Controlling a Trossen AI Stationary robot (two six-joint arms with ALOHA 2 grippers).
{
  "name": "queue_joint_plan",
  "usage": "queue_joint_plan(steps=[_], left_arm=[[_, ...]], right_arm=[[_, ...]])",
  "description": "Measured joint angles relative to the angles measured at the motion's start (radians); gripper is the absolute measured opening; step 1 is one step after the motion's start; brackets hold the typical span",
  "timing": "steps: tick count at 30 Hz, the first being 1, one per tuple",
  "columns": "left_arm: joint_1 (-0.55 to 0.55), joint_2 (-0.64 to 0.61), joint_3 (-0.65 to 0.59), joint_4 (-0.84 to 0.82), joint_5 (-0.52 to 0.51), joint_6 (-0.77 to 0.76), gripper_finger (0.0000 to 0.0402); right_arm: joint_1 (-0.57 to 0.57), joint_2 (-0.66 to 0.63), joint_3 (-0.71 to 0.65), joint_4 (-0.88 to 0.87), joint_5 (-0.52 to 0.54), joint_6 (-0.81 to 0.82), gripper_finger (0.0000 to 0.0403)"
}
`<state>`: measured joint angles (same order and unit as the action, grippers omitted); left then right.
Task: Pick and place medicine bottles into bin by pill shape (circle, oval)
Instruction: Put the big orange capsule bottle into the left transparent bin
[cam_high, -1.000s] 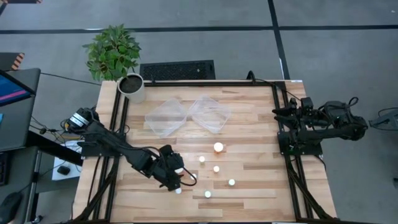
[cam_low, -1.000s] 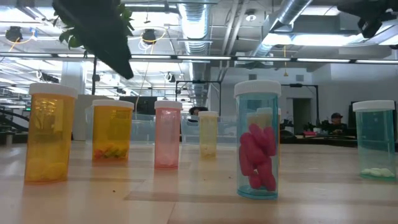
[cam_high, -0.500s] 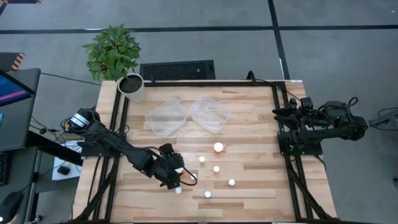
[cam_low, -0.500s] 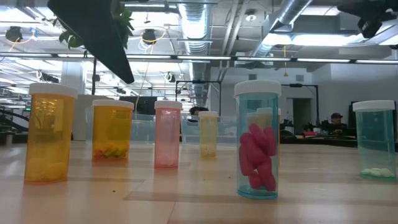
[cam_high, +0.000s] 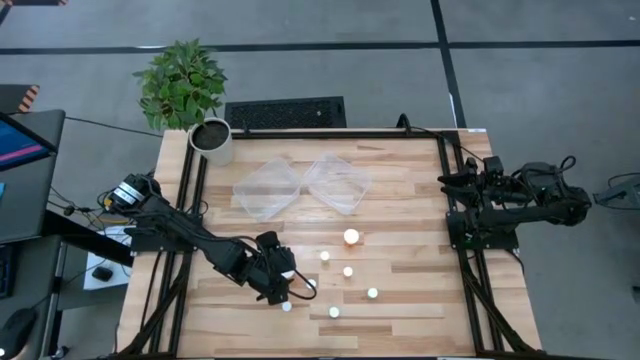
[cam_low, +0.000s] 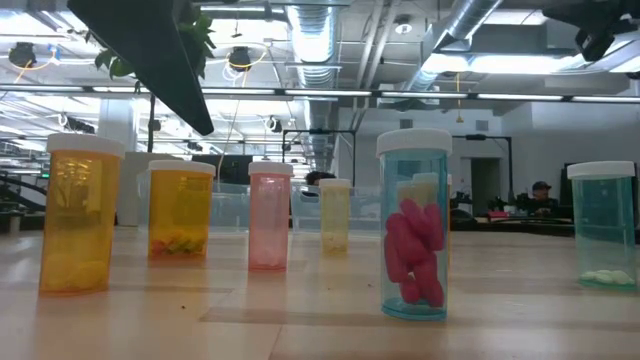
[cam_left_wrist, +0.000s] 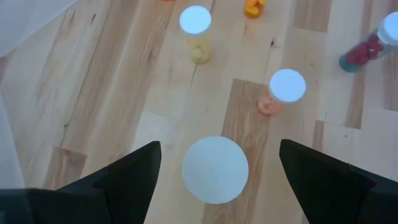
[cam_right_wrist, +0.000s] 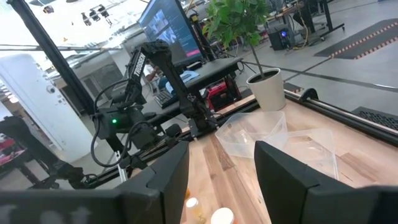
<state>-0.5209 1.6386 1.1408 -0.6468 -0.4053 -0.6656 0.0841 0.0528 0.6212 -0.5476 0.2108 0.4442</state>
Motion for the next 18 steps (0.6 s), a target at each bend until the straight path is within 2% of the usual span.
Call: queue_joint_plan(steps=[18], left_arm=[[0.000,-0.006,-0.050,0.028,-0.019,-0.006,0.0322]], right_arm=[[0.000,0.000,0.000,0.002,0.000,0.000,0.0193]])
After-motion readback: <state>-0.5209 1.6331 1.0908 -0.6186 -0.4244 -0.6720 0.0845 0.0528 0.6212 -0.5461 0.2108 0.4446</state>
